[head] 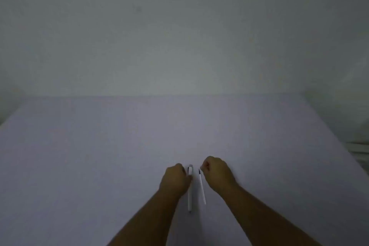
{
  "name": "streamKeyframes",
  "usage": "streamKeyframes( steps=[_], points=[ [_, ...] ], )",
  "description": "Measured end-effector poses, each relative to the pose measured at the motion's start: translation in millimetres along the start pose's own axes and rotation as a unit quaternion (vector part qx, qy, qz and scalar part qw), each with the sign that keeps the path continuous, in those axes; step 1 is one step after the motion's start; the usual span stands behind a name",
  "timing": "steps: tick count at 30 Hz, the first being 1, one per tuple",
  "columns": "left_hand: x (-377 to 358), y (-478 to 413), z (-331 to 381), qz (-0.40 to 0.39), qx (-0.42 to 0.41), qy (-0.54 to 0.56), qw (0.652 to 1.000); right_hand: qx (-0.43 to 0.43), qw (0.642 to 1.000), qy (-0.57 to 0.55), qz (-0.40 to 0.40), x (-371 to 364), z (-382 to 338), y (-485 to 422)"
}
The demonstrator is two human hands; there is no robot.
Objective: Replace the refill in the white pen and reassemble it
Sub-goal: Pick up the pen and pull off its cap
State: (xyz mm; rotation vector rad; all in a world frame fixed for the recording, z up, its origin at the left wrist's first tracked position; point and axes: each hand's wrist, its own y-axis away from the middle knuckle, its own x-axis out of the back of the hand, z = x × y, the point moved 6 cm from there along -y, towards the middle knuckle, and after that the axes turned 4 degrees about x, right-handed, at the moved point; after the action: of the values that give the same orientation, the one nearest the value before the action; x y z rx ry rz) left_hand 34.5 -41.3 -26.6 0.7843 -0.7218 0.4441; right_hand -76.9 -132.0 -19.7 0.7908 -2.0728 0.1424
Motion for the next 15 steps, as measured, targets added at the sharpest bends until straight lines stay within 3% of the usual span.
streamKeyframes(
  steps=[10, 15],
  points=[
    [-39.3, -8.4, -15.2, -0.019, 0.05, 0.018, 0.998, -0.052, 0.998, -0.034, -0.009, -28.4, 22.6, 0.9],
    [-24.5, -1.0, -9.8, 0.04, -0.011, 0.058, 0.997, -0.103, 0.989, -0.103, 0.001, -32.1, 13.6, -0.5]
  ],
)
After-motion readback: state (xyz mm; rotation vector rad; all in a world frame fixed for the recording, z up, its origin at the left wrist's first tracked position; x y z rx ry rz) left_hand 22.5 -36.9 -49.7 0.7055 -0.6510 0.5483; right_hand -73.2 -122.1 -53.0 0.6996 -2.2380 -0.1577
